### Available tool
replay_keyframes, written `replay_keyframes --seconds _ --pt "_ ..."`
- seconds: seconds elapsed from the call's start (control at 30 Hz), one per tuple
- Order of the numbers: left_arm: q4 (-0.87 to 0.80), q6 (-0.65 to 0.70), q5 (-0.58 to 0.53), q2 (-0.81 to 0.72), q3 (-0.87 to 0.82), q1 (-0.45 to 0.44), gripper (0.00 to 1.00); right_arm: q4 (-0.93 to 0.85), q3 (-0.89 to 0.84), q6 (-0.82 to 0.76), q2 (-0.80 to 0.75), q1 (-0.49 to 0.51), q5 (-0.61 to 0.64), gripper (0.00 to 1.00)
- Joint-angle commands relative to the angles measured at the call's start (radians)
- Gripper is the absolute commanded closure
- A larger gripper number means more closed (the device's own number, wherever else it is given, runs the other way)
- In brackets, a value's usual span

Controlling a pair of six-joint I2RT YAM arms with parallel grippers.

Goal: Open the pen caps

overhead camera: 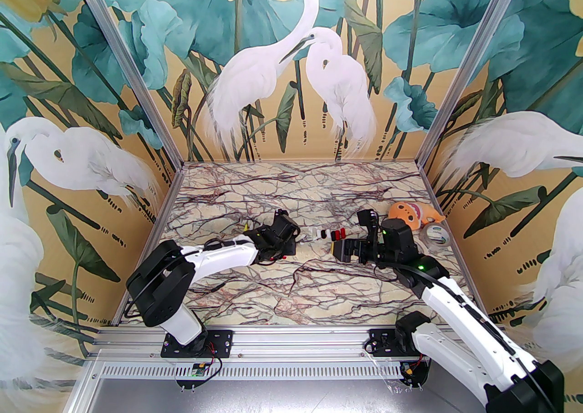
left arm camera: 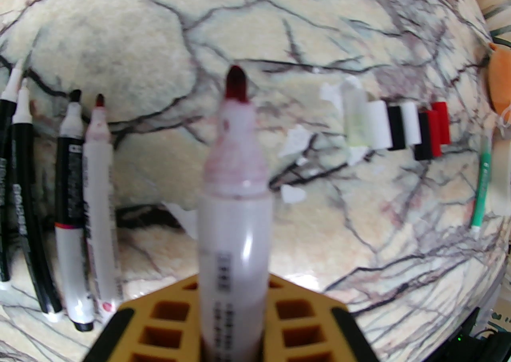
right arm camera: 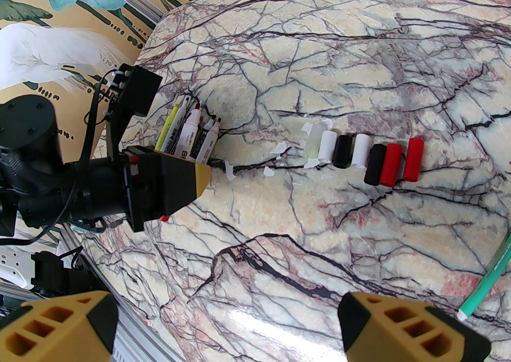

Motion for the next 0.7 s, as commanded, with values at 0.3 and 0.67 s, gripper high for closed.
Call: replay_keyframes --seconds 0.3,0.67 --pt "-0.130 0.066 -0.162 0.105 0.097 -0.006 0.82 -0.038 -0.008 -0.019 -0.021 0.006 -0.002 0.01" --pt "-0.128 0.076 -0.172 0.161 0.115 -0.009 0.81 -0.036 -0.012 -0.017 -0.009 0.006 -0.008 0.01"
